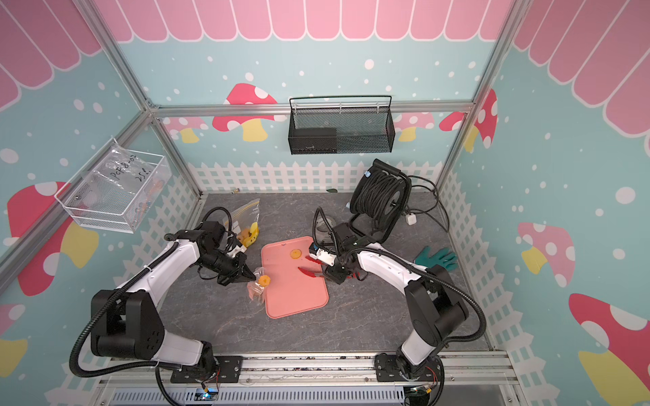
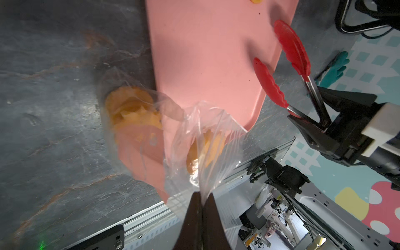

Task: Put the cookies into a resealable bag to prevent moisture
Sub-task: Pick up the cookie from the tray.

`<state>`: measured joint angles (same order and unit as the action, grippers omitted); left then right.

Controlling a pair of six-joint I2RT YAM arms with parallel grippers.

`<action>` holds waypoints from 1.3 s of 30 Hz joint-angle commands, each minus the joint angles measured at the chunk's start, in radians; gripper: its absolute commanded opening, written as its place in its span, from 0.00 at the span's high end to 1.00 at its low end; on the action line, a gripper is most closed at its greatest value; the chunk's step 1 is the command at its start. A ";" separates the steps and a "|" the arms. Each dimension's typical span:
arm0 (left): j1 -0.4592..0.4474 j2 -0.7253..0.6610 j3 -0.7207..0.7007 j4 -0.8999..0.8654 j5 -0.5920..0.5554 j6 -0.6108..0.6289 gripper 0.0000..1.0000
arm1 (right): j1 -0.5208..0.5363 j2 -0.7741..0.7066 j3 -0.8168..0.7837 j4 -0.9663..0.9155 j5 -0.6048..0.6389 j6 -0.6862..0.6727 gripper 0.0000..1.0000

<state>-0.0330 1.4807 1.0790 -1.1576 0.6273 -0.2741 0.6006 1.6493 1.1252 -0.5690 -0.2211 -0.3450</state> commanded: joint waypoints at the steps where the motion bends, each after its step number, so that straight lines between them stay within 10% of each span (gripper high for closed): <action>1: 0.008 0.010 0.000 0.001 -0.148 0.031 1.00 | 0.013 0.049 0.065 0.054 0.025 -0.030 0.39; 10: 0.021 0.013 0.009 -0.035 -0.294 0.032 1.00 | 0.021 0.175 0.173 0.066 0.034 -0.019 0.38; 21: 0.021 0.000 0.008 0.004 -0.183 0.021 1.00 | 0.033 0.242 0.237 0.021 0.006 -0.042 0.50; 39: 0.021 -0.020 0.096 0.018 0.021 -0.002 1.00 | 0.065 -0.074 0.083 0.006 -0.256 0.006 0.66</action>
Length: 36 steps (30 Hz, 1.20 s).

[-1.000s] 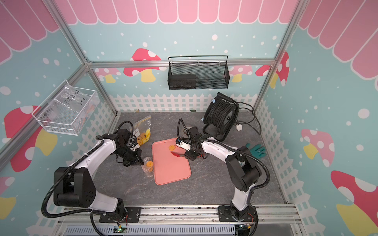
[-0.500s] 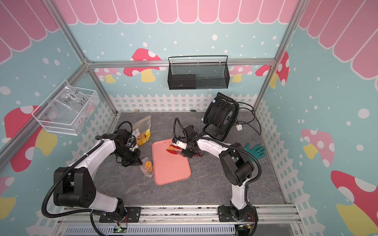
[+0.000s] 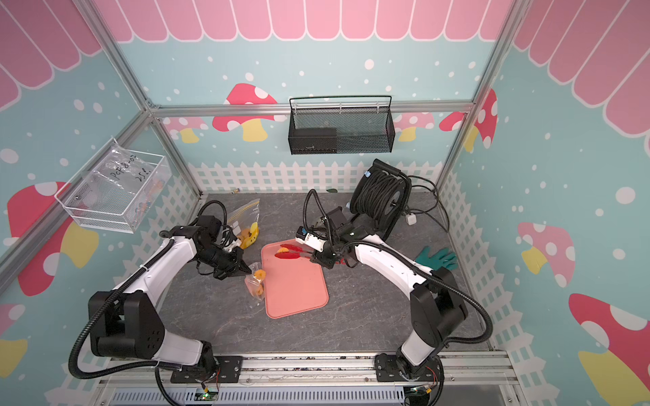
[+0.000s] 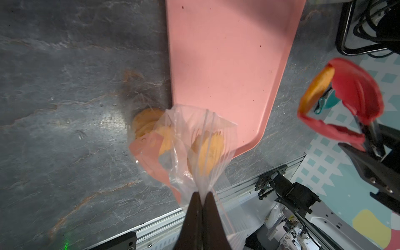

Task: Put the cookies into a resealable bag to prevent moisture
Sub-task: Place the cookie in the ziploc bag.

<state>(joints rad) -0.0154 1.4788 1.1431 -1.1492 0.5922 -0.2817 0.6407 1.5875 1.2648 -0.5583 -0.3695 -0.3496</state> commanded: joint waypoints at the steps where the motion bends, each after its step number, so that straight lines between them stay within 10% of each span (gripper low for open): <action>1: 0.003 -0.020 0.036 0.011 0.063 0.004 1.00 | 0.031 -0.011 -0.067 -0.005 -0.105 0.011 0.67; 36: 0.006 -0.064 0.052 -0.027 0.062 0.018 1.00 | 0.132 0.018 0.098 0.049 -0.103 0.008 0.67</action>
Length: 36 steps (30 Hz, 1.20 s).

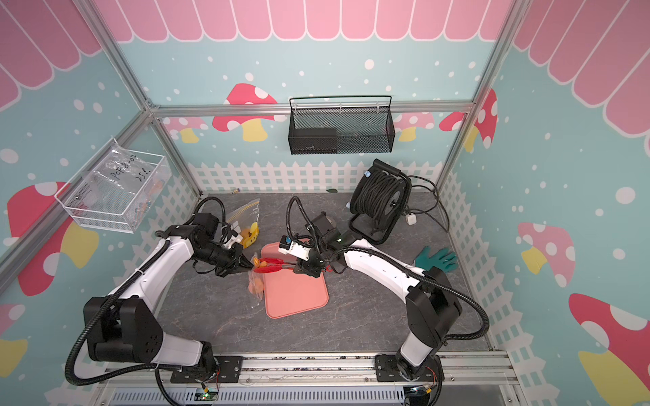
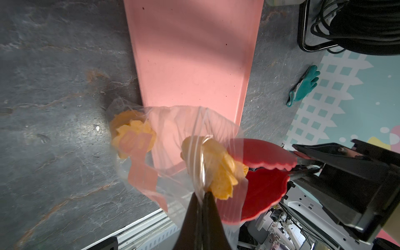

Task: Put the cookies into a resealable bag to prevent moisture
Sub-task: Place the cookie in the ziploc bag.

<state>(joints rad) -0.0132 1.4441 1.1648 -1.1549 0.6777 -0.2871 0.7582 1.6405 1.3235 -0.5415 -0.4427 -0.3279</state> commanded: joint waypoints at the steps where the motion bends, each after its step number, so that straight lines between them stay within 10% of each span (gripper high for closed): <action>1: 0.004 -0.033 0.036 -0.029 -0.043 0.023 1.00 | 0.014 -0.043 0.037 0.023 -0.003 -0.011 0.67; 36: 0.030 -0.070 0.029 -0.035 -0.064 0.000 1.00 | 0.007 -0.036 0.024 0.061 -0.122 0.027 0.56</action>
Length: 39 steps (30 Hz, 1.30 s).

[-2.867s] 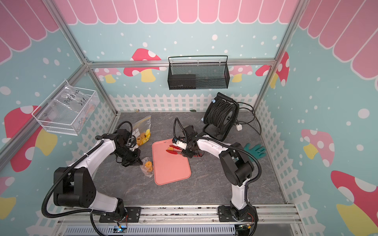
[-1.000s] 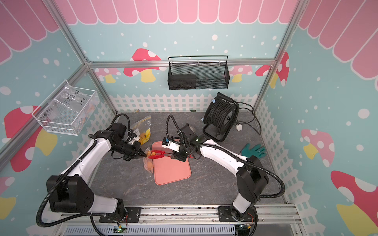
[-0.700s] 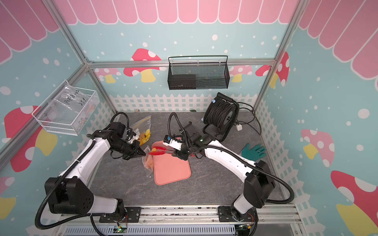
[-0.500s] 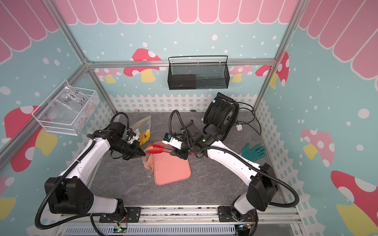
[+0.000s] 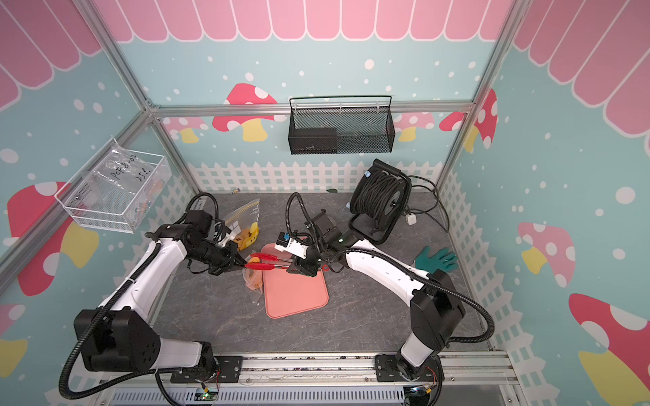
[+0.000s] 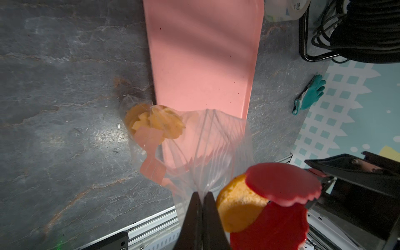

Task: Put the cookies into a resealable bag to prevent moisture
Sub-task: Place the cookie in the ziploc bag, then place the clamp on the tray.

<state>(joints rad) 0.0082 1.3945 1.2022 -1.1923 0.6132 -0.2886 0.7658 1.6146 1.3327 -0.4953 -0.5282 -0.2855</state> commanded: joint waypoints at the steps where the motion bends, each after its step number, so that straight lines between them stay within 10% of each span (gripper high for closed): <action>1: 0.009 -0.019 -0.007 0.002 0.002 0.003 1.00 | -0.001 -0.011 0.014 0.016 -0.042 -0.015 0.55; 15: 0.012 -0.017 -0.003 0.022 0.027 -0.015 1.00 | -0.006 -0.050 0.025 0.031 -0.086 0.003 0.43; 27: 0.013 -0.033 -0.025 0.036 0.064 -0.032 1.00 | -0.087 -0.078 -0.305 0.292 0.228 0.022 0.40; 39: -0.030 -0.196 -0.210 0.218 -0.059 -0.356 1.00 | -0.045 0.146 -0.320 0.539 0.243 0.066 0.24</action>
<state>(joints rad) -0.0170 1.2663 1.0393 -1.0702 0.6189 -0.4927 0.7185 1.7504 0.9955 -0.0528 -0.2600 -0.2306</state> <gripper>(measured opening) 0.050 0.746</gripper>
